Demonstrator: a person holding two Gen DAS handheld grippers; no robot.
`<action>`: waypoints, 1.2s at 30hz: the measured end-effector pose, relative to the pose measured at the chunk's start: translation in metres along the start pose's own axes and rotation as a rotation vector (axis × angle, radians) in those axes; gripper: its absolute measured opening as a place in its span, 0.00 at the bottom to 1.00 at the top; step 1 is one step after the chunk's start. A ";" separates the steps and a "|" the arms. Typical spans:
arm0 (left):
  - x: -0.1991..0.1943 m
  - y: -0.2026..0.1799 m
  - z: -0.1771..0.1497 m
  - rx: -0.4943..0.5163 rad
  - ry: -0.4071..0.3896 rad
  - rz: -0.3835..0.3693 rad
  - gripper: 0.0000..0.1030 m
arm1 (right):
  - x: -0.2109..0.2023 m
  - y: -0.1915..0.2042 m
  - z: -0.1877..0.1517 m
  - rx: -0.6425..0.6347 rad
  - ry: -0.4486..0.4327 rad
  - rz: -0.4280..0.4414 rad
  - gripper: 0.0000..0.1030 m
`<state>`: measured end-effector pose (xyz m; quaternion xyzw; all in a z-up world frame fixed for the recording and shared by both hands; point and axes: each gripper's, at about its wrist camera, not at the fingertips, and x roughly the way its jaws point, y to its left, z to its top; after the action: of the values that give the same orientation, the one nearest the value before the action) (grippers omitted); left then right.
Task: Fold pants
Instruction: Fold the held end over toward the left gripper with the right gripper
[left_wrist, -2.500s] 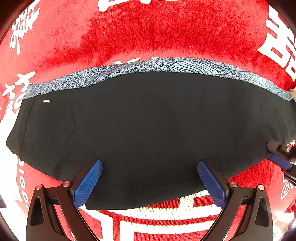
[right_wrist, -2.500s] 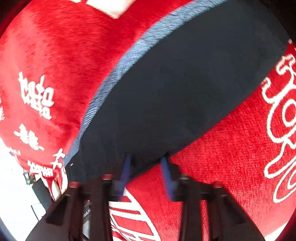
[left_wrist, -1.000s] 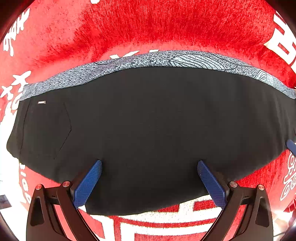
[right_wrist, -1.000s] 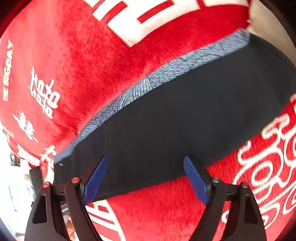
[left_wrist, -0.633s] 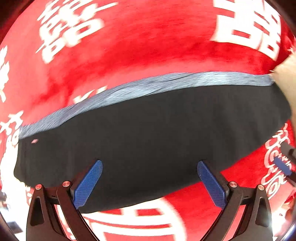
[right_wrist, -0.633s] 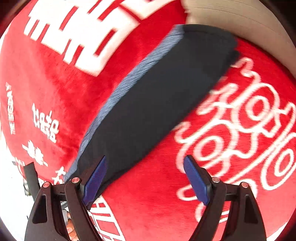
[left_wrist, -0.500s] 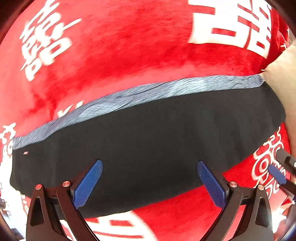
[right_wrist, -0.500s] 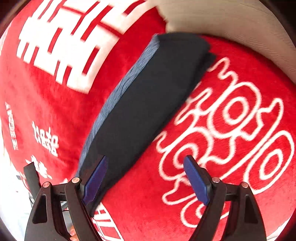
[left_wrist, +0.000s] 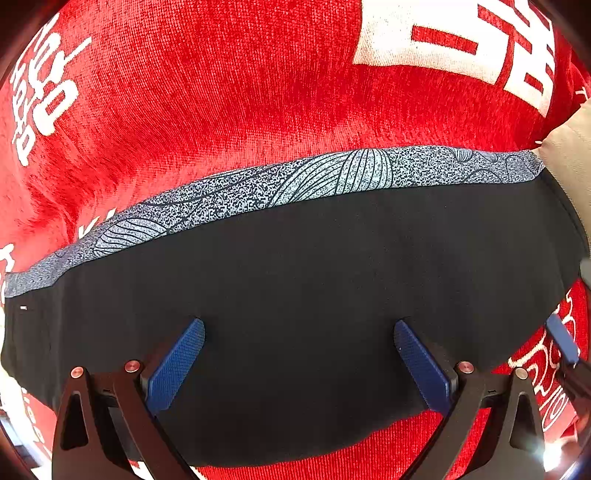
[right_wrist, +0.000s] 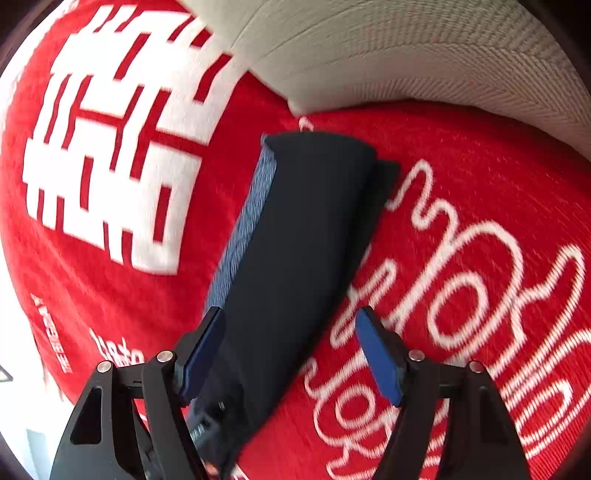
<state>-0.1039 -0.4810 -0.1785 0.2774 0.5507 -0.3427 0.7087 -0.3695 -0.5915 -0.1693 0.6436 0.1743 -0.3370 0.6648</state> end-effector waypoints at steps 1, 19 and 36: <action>0.001 0.001 -0.001 0.002 -0.002 -0.001 1.00 | 0.000 -0.001 0.001 0.007 -0.012 0.008 0.74; -0.038 -0.027 0.004 -0.010 -0.067 -0.083 0.74 | 0.012 0.054 0.024 -0.243 0.009 -0.106 0.12; -0.016 -0.021 -0.045 -0.028 -0.237 -0.179 0.74 | -0.003 0.165 -0.033 -0.726 0.056 -0.140 0.13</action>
<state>-0.1492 -0.4562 -0.1743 0.1747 0.4904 -0.4272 0.7392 -0.2539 -0.5683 -0.0489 0.3612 0.3443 -0.2802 0.8200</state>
